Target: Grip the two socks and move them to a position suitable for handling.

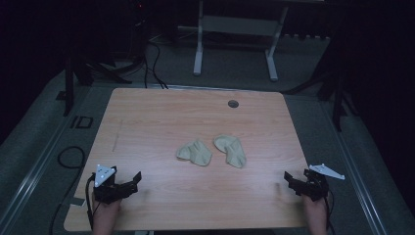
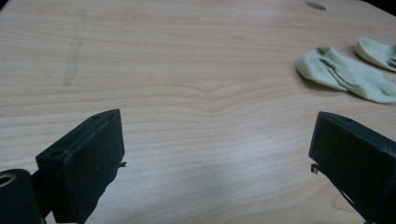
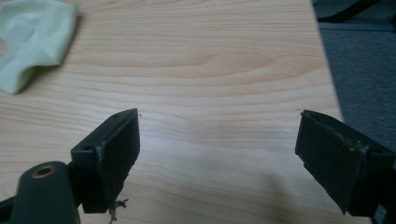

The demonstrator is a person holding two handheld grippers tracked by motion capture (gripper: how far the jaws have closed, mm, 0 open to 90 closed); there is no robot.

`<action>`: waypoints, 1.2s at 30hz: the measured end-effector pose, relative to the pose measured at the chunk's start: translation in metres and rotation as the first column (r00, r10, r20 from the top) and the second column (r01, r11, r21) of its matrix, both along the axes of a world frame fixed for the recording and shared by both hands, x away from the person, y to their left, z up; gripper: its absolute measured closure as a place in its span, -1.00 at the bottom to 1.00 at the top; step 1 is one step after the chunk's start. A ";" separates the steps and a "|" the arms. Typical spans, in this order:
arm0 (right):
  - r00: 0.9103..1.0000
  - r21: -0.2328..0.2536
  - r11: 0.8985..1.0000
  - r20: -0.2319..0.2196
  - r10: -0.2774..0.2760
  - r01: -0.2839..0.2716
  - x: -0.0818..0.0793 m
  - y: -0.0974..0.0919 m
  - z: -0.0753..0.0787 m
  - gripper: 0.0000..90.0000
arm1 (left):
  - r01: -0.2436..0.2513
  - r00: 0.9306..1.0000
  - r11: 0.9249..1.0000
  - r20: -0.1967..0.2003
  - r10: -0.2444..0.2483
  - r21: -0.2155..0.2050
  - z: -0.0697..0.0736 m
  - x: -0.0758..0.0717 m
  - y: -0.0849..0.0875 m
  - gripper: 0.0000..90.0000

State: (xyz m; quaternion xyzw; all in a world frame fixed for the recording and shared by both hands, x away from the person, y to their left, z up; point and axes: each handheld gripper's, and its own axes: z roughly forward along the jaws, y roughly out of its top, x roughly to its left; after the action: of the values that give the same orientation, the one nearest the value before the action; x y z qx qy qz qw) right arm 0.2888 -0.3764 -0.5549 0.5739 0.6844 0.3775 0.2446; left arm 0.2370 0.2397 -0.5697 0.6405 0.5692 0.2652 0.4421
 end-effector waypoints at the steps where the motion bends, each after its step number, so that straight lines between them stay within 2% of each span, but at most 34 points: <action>1: 1.000 0.002 1.000 -0.004 0.009 -0.009 0.001 0.001 0.001 -0.69 | 0.006 1.000 1.000 -0.014 -0.006 0.001 0.001 0.000 -0.002 -0.93; 3: 0.999 0.004 1.000 -0.015 0.029 -0.029 0.004 0.004 0.003 -0.69 | 0.021 0.999 1.000 -0.025 -0.021 0.006 0.001 0.001 -0.003 -0.94; 5: 0.998 0.003 0.999 -0.022 0.053 -0.053 0.007 0.008 0.005 -0.70 | 0.065 0.997 0.998 -0.042 -0.065 -0.002 -0.002 0.000 -0.008 -0.94; 10: 0.994 -0.004 0.995 -0.040 0.100 -0.101 0.016 0.021 0.013 -0.70 | 0.107 0.992 0.994 -0.057 -0.108 -0.021 -0.004 -0.002 -0.017 -0.94; 12: 0.993 -0.013 0.994 -0.048 0.109 -0.109 0.018 0.024 0.015 -0.70 | 0.107 0.992 0.994 -0.057 -0.108 -0.021 -0.004 -0.002 -0.017 -0.94; 13: 0.993 -0.013 0.994 -0.048 0.109 -0.109 0.018 0.024 0.015 -0.70 | 0.125 0.990 0.992 -0.064 -0.126 -0.012 -0.003 -0.002 -0.021 -0.94; 14: 0.986 -0.013 0.988 -0.068 0.150 -0.151 0.025 0.035 0.017 -0.70 | 0.147 0.987 0.989 -0.072 -0.147 -0.009 -0.004 -0.002 -0.024 -0.94; 15: 0.985 -0.009 0.987 -0.068 0.159 -0.160 0.027 0.038 0.017 -0.70 | 0.152 0.985 0.988 -0.077 -0.153 -0.007 -0.004 -0.002 -0.025 -0.94; 20: 0.981 -0.034 0.983 -0.074 0.179 -0.182 0.040 0.055 0.020 -0.71 | 0.169 0.982 0.986 -0.079 -0.169 -0.013 -0.005 -0.002 -0.025 -0.94; 21: 0.978 -0.020 0.980 -0.079 0.196 -0.198 0.045 0.060 0.021 -0.71 | 0.168 0.983 0.986 -0.077 -0.168 -0.013 -0.005 -0.002 -0.025 -0.94; 24: 0.971 -0.021 0.974 -0.088 0.224 -0.227 0.053 0.072 0.024 -0.71 | 0.167 0.983 0.986 -0.075 -0.167 -0.008 -0.005 -0.002 -0.026 -0.94; 26: 0.970 -0.028 0.973 -0.087 0.228 -0.231 0.056 0.076 0.025 -0.70 | 0.172 0.982 0.985 -0.074 -0.172 -0.002 -0.005 -0.002 -0.026 -0.94; 30: 0.962 -0.040 0.963 -0.085 0.261 -0.265 0.072 0.094 0.032 -0.69 | 0.182 0.980 0.983 -0.078 -0.181 0.009 -0.005 -0.002 -0.028 -0.92; 33: 0.959 -0.044 0.960 -0.088 0.271 -0.276 0.078 0.101 0.034 -0.68 | 0.191 0.979 0.981 -0.080 -0.189 0.016 -0.006 -0.002 -0.029 -0.92; 36: 0.950 -0.054 0.951 -0.095 0.298 -0.304 0.089 0.118 0.037 -0.68 | 0.200 0.977 0.980 -0.078 -0.198 0.021 -0.006 -0.002 -0.030 -0.92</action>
State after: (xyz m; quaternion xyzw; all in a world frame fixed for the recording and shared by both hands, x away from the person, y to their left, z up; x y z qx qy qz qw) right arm 0.3781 -0.2585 -0.5179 0.4699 0.7862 0.3617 0.1740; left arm 0.2348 0.2099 -0.5753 0.7100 0.5148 0.2033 0.4354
